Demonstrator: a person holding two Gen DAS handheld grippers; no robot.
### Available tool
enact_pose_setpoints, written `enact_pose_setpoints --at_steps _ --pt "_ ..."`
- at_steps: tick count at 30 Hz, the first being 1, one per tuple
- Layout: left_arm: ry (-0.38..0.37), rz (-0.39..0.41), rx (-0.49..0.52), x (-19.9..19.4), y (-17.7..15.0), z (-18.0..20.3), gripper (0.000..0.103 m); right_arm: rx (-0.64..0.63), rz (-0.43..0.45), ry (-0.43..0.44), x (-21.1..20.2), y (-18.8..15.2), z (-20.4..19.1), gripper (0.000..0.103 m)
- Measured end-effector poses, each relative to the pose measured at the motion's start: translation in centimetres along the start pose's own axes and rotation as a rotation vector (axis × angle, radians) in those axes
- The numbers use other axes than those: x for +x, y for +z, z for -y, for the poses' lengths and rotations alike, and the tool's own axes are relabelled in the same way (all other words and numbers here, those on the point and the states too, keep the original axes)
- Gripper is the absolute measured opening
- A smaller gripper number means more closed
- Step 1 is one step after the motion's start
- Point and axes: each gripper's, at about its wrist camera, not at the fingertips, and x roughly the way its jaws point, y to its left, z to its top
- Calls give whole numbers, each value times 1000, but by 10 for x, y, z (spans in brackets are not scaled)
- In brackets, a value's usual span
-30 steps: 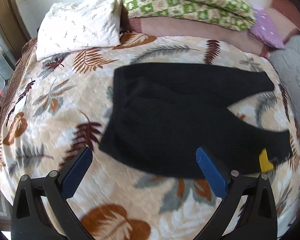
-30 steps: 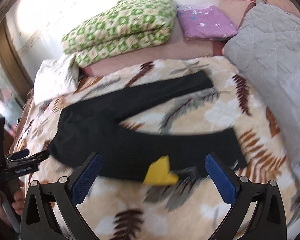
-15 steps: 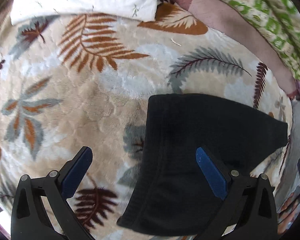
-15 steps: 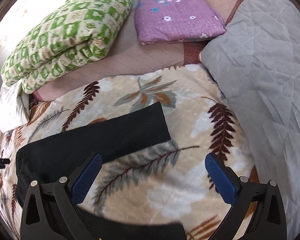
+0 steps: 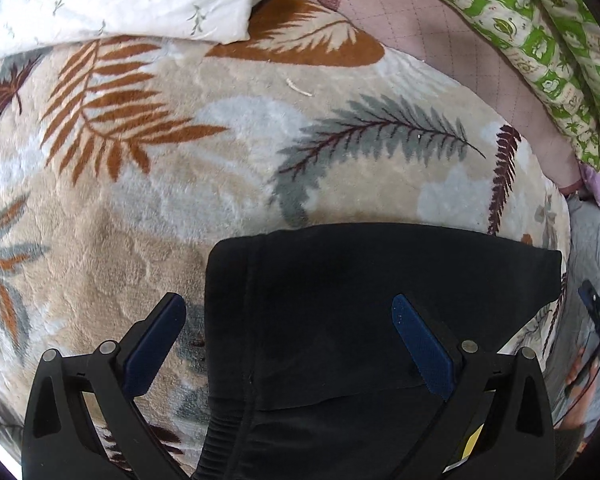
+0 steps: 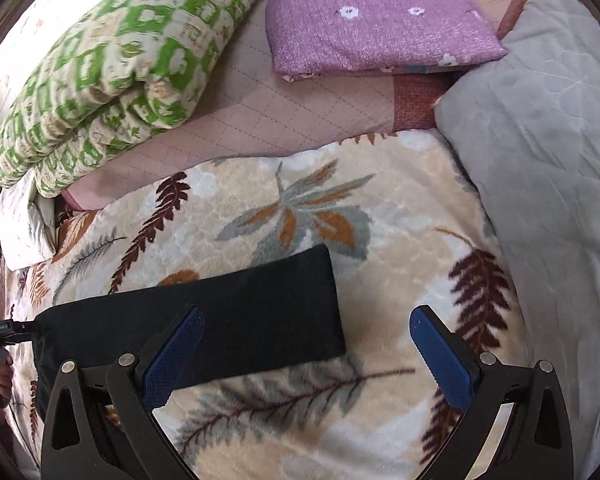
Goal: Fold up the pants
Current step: 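Lower both tools onto the pants waistband and close both grippers on it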
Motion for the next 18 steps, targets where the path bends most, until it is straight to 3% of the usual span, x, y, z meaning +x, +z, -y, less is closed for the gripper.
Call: enact_pose_setpoints --at_steps 5,7,11,18 --pt "35 -3 54 3 10 12 103 3 -99 54 38 20 10 90" --pt "41 -10 66 7 15 17 103 -4 -123 56 50 23 9 80" --pt "39 -37 76 17 18 23 103 -21 -139 76 70 28 3 70" --pt "79 -14 78 21 33 32 102 -42 -192 37 95 29 -2 35"
